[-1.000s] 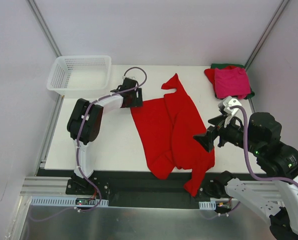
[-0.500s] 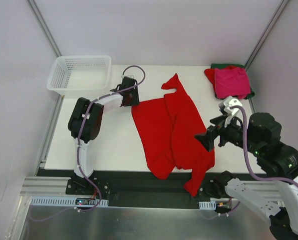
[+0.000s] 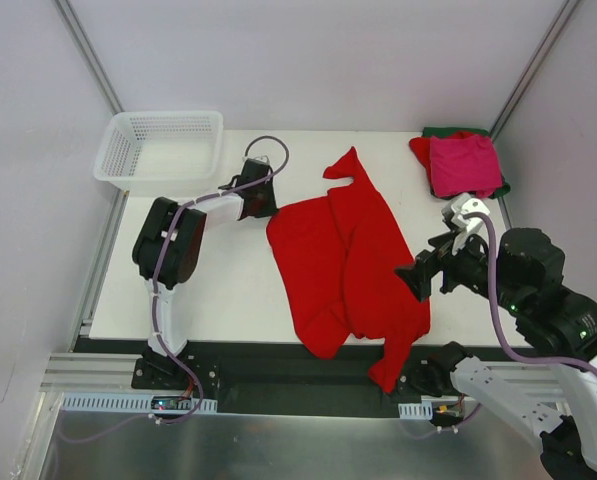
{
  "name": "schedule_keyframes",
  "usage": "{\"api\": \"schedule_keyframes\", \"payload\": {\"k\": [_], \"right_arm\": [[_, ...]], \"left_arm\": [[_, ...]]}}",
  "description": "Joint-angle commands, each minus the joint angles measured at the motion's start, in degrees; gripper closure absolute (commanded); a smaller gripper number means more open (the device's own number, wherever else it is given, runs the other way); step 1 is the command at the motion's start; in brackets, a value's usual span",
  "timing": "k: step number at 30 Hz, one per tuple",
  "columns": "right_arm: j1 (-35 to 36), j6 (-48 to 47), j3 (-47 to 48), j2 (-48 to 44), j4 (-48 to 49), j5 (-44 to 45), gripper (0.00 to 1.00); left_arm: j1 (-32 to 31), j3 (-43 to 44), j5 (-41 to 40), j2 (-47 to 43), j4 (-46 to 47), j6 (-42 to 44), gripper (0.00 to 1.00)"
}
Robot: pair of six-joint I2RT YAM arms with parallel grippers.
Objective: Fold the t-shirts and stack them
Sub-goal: Flatten out the tshirt
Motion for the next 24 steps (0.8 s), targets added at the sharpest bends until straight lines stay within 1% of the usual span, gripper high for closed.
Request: {"api": "schedule_keyframes", "payload": {"k": [1, 3, 4, 5, 6, 7, 9, 10, 13, 17, 22, 24], "right_arm": [[0.1, 1.4, -2.3, 2.4, 2.5, 4.5, 0.00], [0.1, 2.8, -4.2, 4.9, 4.3, 5.4, 0.00], [0.1, 3.3, -4.7, 5.9, 4.7, 5.9, 0.00], [0.2, 3.6, -5.3, 7.2, 6.1, 6.3, 0.03], [0.1, 4.3, -5.9, 9.4, 6.9, 6.7, 0.04], [0.1, 4.7, -6.6, 10.8, 7.7, 8.5, 0.04], [0.1, 5.0, -7.1, 12.9, 10.4, 9.4, 0.04], [0.1, 5.5, -7.3, 15.3, 11.3, 9.8, 0.04], [0.0, 6.6, -6.7, 20.0, 14.6, 12.0, 0.04], [0.1, 8.1, -3.6, 26.8, 17.2, 14.3, 0.04], [0.1, 8.7, -2.0, 33.1, 21.4, 15.4, 0.04], [0.0, 8.4, -0.1, 36.9, 22.3, 16.2, 0.04]], "left_arm": [[-0.3, -8.1, 3.4, -8.1, -3.6, -1.2, 0.93], [-0.9, -11.1, 4.1, -13.2, -3.6, -1.1, 0.93], [-1.0, -14.3, 4.5, -14.9, -3.7, -1.4, 0.93], [-1.6, -15.9, 5.0, -16.8, -3.6, -1.7, 0.93], [-1.9, -17.5, 5.7, -20.3, -3.6, -2.1, 0.93], [-2.5, -20.5, 5.7, -22.1, -3.8, -2.3, 0.93], [-4.3, -23.4, 5.5, -26.9, -4.2, -2.6, 0.93], [-4.7, -26.0, 5.8, -28.5, -4.4, -3.4, 0.93], [-7.2, -30.0, 6.3, -33.8, -6.0, -5.0, 0.93], [-11.9, -33.4, 6.8, -40.0, -9.3, -6.9, 0.94], [-18.6, -36.3, 10.1, -47.8, -14.6, -9.7, 0.94], [-20.0, -36.8, 12.0, -51.3, -16.3, -10.1, 0.94]]}}
